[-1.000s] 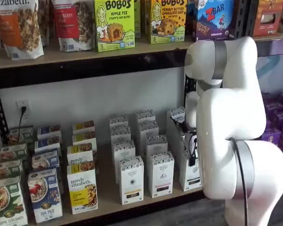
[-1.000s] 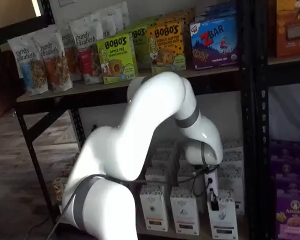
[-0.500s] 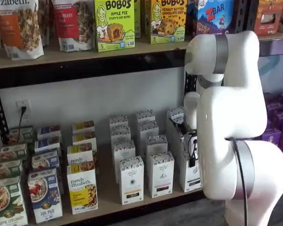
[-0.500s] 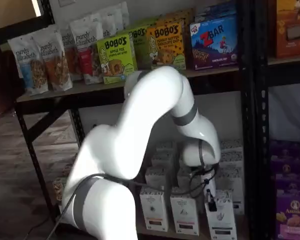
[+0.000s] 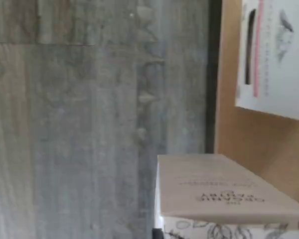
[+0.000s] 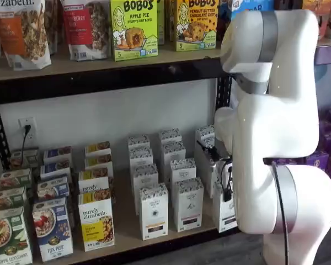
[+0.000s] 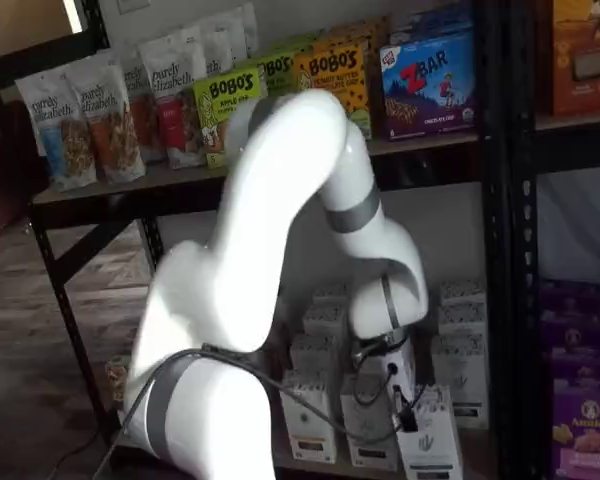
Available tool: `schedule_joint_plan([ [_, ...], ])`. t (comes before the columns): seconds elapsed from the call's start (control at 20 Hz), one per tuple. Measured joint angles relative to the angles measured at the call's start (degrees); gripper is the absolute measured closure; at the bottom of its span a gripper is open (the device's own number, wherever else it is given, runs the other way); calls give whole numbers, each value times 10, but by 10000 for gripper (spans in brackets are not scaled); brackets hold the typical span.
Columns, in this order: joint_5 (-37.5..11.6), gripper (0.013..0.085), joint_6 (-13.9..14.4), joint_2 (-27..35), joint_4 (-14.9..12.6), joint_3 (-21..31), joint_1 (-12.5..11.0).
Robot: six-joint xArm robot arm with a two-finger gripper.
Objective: Pick up the white box with a green strip in the middle, on the bottom shelf, the sixth box from the left
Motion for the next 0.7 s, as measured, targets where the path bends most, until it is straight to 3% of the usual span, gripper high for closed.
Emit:
schedule_joint_plan([
  [0.25, 10, 490, 7, -100, 1, 104, 8],
  [0.55, 70, 490, -65, -222, 102, 181, 38],
  [0.7, 97, 490, -73, -268, 120, 199, 49],
])
